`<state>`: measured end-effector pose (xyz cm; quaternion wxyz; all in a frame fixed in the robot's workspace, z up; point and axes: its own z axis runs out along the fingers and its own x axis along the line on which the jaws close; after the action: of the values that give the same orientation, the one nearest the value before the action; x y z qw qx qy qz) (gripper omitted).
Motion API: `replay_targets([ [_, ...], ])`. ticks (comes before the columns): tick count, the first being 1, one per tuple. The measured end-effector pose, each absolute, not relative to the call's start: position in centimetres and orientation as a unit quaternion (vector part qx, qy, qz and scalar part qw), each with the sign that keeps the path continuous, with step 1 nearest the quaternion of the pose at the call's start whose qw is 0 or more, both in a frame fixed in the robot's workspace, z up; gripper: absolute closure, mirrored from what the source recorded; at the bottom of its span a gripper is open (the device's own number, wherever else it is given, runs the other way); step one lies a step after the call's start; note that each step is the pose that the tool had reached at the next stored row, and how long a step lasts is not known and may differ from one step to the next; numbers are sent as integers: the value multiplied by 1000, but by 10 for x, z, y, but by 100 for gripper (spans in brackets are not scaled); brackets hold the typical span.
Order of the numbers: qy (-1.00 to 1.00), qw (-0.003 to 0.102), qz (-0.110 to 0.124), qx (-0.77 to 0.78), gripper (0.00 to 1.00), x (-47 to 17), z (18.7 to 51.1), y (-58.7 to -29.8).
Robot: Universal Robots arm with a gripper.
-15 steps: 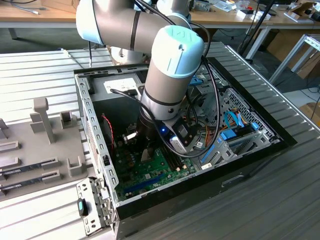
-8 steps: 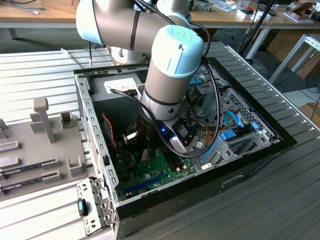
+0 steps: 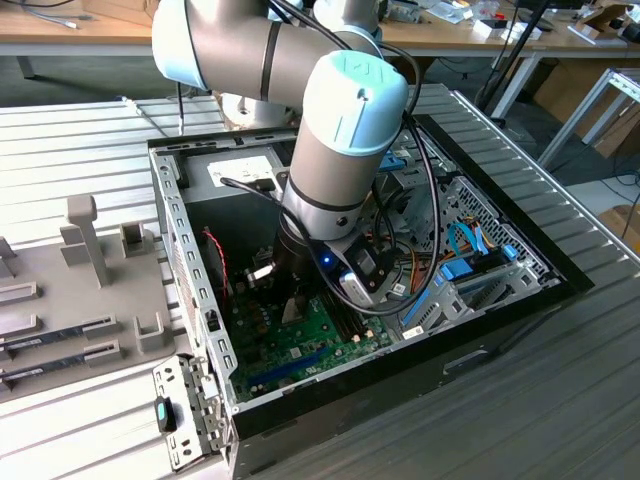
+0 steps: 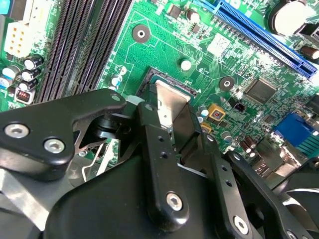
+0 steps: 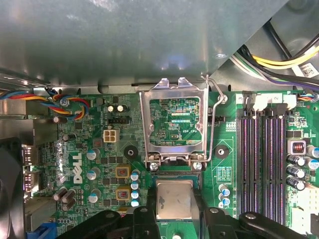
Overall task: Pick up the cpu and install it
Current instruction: 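Place the cpu into insertion slot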
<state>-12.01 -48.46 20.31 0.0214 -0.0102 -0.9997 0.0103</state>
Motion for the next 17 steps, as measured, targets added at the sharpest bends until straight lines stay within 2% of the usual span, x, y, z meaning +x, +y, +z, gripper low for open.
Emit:
replay_targets([
  [14, -1000, 21, 10, -10, 62, -121, 209, -485],
  [16, -1000, 21, 10, -10, 61, -121, 209, -485],
  [17, -1000, 21, 10, -10, 55, -121, 209, -485],
])
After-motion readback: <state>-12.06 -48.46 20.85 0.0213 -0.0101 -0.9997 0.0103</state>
